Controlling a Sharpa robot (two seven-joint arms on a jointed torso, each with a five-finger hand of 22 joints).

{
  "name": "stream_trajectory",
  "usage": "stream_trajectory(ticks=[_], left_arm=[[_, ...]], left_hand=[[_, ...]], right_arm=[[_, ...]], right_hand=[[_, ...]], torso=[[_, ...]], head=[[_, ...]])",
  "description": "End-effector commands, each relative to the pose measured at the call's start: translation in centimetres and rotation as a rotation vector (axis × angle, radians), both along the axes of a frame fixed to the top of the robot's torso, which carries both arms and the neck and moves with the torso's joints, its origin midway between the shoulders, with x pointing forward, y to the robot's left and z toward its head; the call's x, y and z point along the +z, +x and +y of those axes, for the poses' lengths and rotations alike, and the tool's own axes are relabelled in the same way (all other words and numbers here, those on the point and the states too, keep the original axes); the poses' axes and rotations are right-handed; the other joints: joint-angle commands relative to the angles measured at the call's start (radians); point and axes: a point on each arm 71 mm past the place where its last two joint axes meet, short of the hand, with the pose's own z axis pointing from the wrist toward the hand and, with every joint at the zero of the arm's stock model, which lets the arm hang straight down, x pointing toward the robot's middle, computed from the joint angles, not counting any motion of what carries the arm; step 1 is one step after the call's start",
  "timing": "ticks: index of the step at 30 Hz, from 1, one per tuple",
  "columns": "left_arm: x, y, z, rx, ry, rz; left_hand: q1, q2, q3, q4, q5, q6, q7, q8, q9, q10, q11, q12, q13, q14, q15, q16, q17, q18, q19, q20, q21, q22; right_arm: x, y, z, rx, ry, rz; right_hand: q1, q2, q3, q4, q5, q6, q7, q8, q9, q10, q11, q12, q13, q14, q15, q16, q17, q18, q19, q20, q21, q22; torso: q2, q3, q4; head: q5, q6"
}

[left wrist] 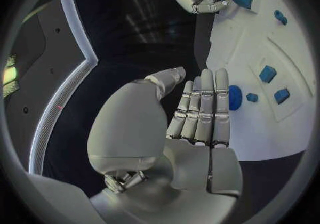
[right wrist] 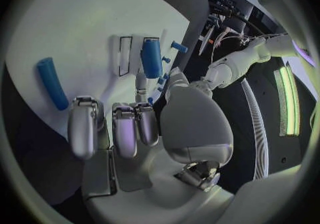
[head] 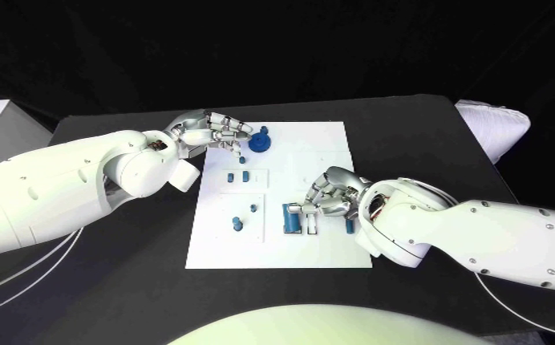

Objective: Assemble the parts on the task board

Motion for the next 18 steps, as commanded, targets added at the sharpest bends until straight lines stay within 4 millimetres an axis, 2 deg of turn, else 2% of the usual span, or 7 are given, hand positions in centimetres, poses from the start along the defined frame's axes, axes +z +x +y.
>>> stream_trajectory(ticks=[1,3,7,9,11,14,18], left_arm=[[0.1,-0.1,-0.3,-0.018,-0.008,-0.002],[0.1,-0.1,-0.3,-0.018,-0.008,-0.003],[0.1,-0.1,-0.3,-0.017,-0.009,-0.004],[0.1,-0.1,-0.3,-0.017,-0.009,-0.004],[0.1,-0.1,-0.3,-0.017,-0.009,-0.004],[0.1,-0.1,-0.3,-0.017,-0.009,-0.004],[0.1,-0.1,-0.3,-0.018,-0.009,-0.004]], left_hand=[[0.001,0.011,0.003,0.005,0.005,-0.005,0.000,-0.005,-0.001,-0.006,0.000,-0.004,-0.001,0.001,0.004,-0.005,-0.001,0.013,0.003,0.001,-0.005,-0.002],[0.001,0.011,0.003,0.005,0.005,-0.005,0.000,-0.005,-0.001,-0.006,0.000,-0.004,-0.001,0.001,0.004,-0.005,-0.001,0.013,0.003,0.001,-0.005,-0.002],[0.001,0.011,0.003,0.005,0.005,-0.005,0.000,-0.005,-0.001,-0.006,0.000,-0.004,-0.001,0.001,0.004,-0.005,-0.001,0.013,0.003,0.001,-0.005,-0.002],[0.001,0.011,0.003,0.005,0.005,-0.005,0.000,-0.005,-0.001,-0.006,0.000,-0.004,-0.001,0.001,0.004,-0.005,-0.001,0.013,0.003,0.001,-0.005,-0.002],[0.001,0.011,0.003,0.005,0.005,-0.005,0.000,-0.005,-0.001,-0.006,0.000,-0.004,-0.001,0.001,0.004,-0.005,-0.001,0.013,0.003,0.001,-0.005,-0.002],[0.000,0.012,0.003,0.006,0.005,-0.005,0.000,-0.005,-0.001,-0.007,0.000,-0.004,-0.001,0.001,0.004,-0.005,-0.001,0.013,0.004,0.001,-0.006,-0.002],[0.001,0.014,0.005,0.007,0.006,-0.005,-0.001,-0.004,-0.001,-0.007,0.000,-0.003,-0.001,0.001,0.004,-0.005,-0.001,0.013,0.004,0.001,-0.006,-0.002]], right_arm=[[0.5,0.1,0.2,0.036,0.019,-0.085],[0.6,0.1,0.3,0.046,0.019,-0.103],[1.0,0.2,0.3,0.087,0.029,-0.171],[1.3,0.3,0.4,0.124,0.044,-0.227],[1.7,0.3,0.5,0.166,0.063,-0.283],[2.0,0.2,0.7,0.216,0.075,-0.342],[1.9,0.1,0.9,0.265,0.082,-0.379]], right_hand=[[0.023,-0.001,0.004,-0.002,0.005,-0.008,0.000,0.001,0.001,0.057,-0.004,-0.005,0.209,0.106,-0.004,0.004,0.263,0.005,0.066,-0.008,-0.004,0.217],[0.040,-0.002,0.005,-0.002,0.005,-0.009,0.000,0.000,0.001,0.056,-0.004,-0.006,0.209,0.106,-0.004,0.004,0.263,0.005,0.066,-0.008,-0.005,0.217],[0.145,-0.007,0.038,-0.005,-0.002,-0.031,0.010,-0.020,-0.008,0.055,0.004,-0.007,0.209,0.106,0.002,0.004,0.263,0.005,0.065,-0.004,-0.007,0.216],[0.214,-0.005,0.068,-0.008,-0.008,-0.049,0.020,-0.044,-0.020,0.056,0.013,-0.004,0.211,0.106,0.008,0.004,0.263,0.004,0.066,0.000,0.000,0.218],[0.281,0.003,0.112,-0.012,-0.044,-0.054,0.027,-0.068,-0.033,0.057,0.018,-0.001,0.212,0.106,0.013,0.004,0.263,0.002,0.067,0.005,0.007,0.220],[0.362,0.018,0.179,-0.022,-0.052,-0.064,0.037,-0.107,-0.060,0.059,0.026,0.003,0.215,0.106,0.019,0.004,0.263,0.002,0.067,0.010,0.011,0.221],[0.407,0.025,0.268,-0.014,-0.055,-0.043,0.044,-0.147,-0.097,0.059,0.031,0.004,0.216,0.106,0.025,0.004,0.263,0.002,0.067,0.016,0.013,0.221]], torso=[[0.000,-0.0006,-0.0002],[0.000,-0.0004,-0.0003],[0.000,-0.0005,-0.0001],[0.000,-0.0006,-0.0003],[0.000,-0.0004,-0.0006],[0.000,0.0003,-0.0011],[0.000,0.0010,-0.0007]], head=[[0.001,0.000],[0.000,0.000],[0.000,-0.001],[0.001,-0.001],[0.001,0.000],[0.001,0.001],[0.001,0.001]])
